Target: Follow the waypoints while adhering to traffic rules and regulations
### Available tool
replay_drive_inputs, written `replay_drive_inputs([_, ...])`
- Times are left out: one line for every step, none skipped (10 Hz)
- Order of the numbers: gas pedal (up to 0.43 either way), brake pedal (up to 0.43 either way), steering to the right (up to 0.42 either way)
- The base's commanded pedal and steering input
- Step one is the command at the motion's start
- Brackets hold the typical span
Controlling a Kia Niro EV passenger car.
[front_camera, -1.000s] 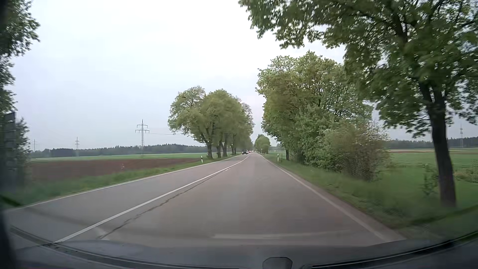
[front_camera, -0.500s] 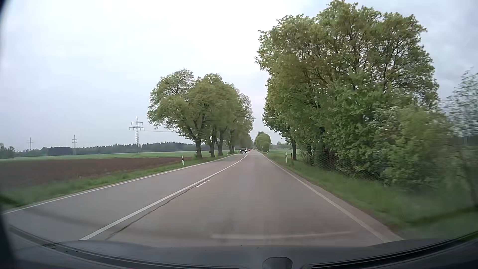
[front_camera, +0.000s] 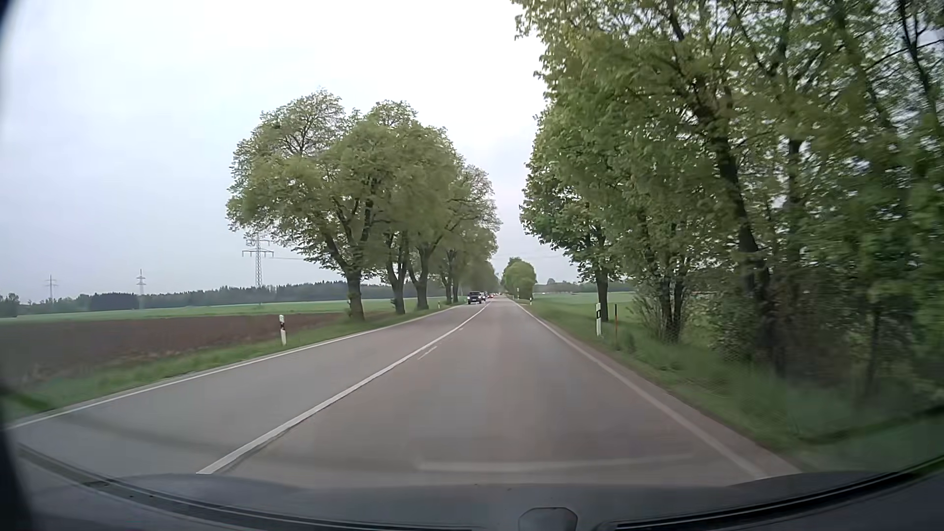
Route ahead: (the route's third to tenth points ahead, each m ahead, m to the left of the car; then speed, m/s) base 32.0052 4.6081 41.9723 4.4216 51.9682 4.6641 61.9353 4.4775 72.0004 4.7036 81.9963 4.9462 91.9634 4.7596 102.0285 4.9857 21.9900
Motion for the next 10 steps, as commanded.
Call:
replay_drive_inputs([0.169, 0.0, -0.001])
replay_drive_inputs([0.169, 0.0, -0.001])
replay_drive_inputs([0.169, 0.0, -0.001])
replay_drive_inputs([0.177, 0.0, -0.001])
replay_drive_inputs([0.177, 0.0, -0.001])
replay_drive_inputs([0.22, 0.0, -0.001])
replay_drive_inputs([0.24, 0.0, -0.001])
replay_drive_inputs([0.248, 0.0, -0.001])
replay_drive_inputs([0.248, 0.0, -0.001])
replay_drive_inputs([0.248, 0.0, -0.002])
